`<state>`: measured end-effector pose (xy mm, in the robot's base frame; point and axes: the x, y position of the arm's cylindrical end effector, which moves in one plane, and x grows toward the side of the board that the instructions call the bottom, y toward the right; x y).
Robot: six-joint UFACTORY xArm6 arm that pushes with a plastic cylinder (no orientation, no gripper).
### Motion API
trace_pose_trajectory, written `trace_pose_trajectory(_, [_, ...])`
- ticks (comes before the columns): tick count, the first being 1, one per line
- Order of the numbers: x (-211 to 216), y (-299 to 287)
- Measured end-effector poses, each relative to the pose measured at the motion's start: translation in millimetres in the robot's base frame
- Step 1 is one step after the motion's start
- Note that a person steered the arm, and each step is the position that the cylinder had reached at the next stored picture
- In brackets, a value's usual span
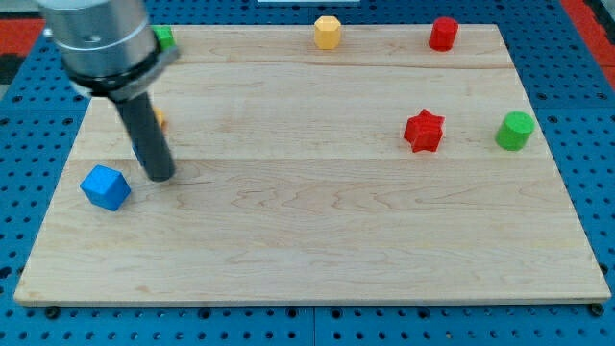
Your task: Slightly move the blue cube towards down
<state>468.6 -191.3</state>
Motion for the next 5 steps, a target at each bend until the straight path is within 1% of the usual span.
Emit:
trace_pose_trajectory(1, [0,-50])
trace_pose_trajectory(2, [0,-76])
trace_pose_trajectory(3, [8,-86])
trace_pose_trajectory(4, [23,-43])
trace_pose_trajectory(5, [43,-28])
